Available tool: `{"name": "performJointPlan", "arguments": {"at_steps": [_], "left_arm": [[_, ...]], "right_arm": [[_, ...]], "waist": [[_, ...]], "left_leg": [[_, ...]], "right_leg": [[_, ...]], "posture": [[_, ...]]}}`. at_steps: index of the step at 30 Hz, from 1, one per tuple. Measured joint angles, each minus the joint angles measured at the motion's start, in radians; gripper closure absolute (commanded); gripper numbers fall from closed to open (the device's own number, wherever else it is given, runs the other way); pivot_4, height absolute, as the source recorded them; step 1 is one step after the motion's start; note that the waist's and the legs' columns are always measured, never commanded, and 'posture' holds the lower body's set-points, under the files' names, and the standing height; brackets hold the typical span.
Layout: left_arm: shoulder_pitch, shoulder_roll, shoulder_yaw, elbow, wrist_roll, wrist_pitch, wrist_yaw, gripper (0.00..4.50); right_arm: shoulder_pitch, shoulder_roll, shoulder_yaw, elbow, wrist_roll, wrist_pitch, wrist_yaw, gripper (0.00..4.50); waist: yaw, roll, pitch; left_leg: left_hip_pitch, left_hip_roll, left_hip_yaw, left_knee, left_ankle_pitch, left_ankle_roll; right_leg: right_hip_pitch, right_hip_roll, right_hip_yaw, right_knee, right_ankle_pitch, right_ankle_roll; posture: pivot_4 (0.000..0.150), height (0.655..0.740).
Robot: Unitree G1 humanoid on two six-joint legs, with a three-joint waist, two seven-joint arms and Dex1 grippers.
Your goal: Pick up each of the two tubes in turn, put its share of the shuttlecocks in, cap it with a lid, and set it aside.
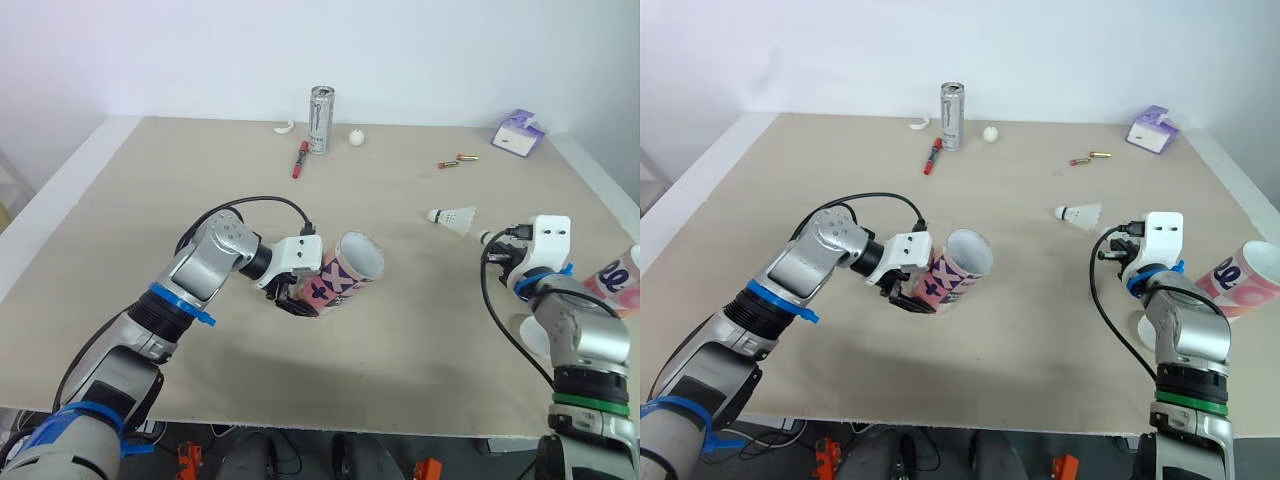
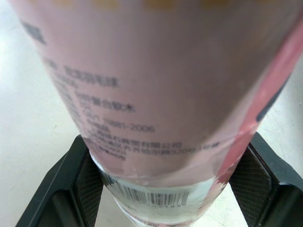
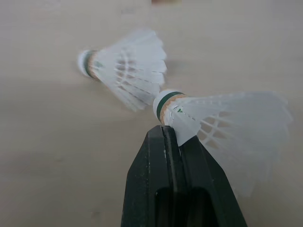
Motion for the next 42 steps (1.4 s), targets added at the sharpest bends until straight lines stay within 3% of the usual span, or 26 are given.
{"name": "performJointPlan", "arguments": {"at_steps": [5,8,11,15,21,34,38,42], "left_arm": [[0.002,0.002,0.0,0.001,-0.001,-0.002,0.0,1.15],[0.001,0.002,0.0,0.003,0.0,-0.006,0.0,1.15],[-0.001,-0.003,-0.001,0.013,0.0,-0.021,-0.002,1.15],[-0.006,-0.008,-0.001,0.024,-0.001,-0.027,-0.014,1.15],[-0.01,-0.012,0.001,0.039,0.0,-0.038,-0.019,1.15],[-0.011,-0.017,0.004,0.043,0.001,-0.035,-0.018,1.15],[-0.011,-0.016,0.004,0.041,0.001,-0.026,-0.018,1.15],[-0.011,-0.016,0.005,0.04,0.001,-0.022,-0.017,1.15]], "right_arm": [[-0.011,-0.073,-0.018,-0.381,0.042,0.165,-0.033,4.48],[-0.066,-0.113,-0.012,-0.513,0.098,0.256,-0.017,4.48],[-0.141,-0.239,0.04,-0.63,0.173,0.259,0.109,4.48],[-0.117,-0.396,0.08,-0.733,0.229,0.141,0.341,4.48],[-0.019,-0.511,0.145,-0.777,0.227,-0.069,0.602,4.48],[0.01,-0.509,0.296,-0.653,0.067,-0.306,0.704,4.48],[-0.011,-0.498,0.318,-0.641,0.066,-0.315,0.718,3.12],[-0.042,-0.466,0.315,-0.637,0.112,-0.286,0.712,1.38]], "waist": [[0.0,0.002,0.0],[0.0,0.002,0.0],[0.002,0.002,0.0],[0.003,0.0,0.0],[0.002,0.0,0.0],[0.003,-0.001,0.0],[0.003,-0.001,0.0],[0.003,-0.001,0.0]], "left_leg": [[0.0,0.0,-0.001,0.0,0.0,0.0],[0.0,0.001,-0.001,0.0,0.0,0.0],[0.0,0.0,-0.002,0.0,0.0,0.0],[0.0,0.0,-0.002,0.0,-0.002,0.003],[0.0,-0.001,-0.001,0.001,-0.003,0.004],[0.0,-0.001,-0.001,0.001,-0.002,0.004],[0.0,-0.001,-0.001,0.001,-0.002,0.004],[0.0,-0.001,-0.001,0.001,-0.002,0.004]], "right_leg": [[0.0,0.001,0.0,0.0,0.0,0.001],[0.0,0.001,-0.001,0.0,0.0,0.0],[0.0,0.001,-0.002,0.0,-0.001,0.0],[0.001,0.001,-0.001,-0.002,-0.003,0.002],[0.001,0.0,0.0,-0.002,-0.006,0.007],[0.001,0.0,0.0,-0.002,-0.005,0.007],[0.001,0.0,0.0,-0.002,-0.005,0.006],[0.001,0.0,0.0,-0.002,-0.004,0.004]], "posture": [[0.15,0.74],[0.15,0.74],[0.15,0.74],[0.15,0.74],[0.15,0.74],[0.15,0.74],[0.15,0.74],[0.15,0.74]]}}
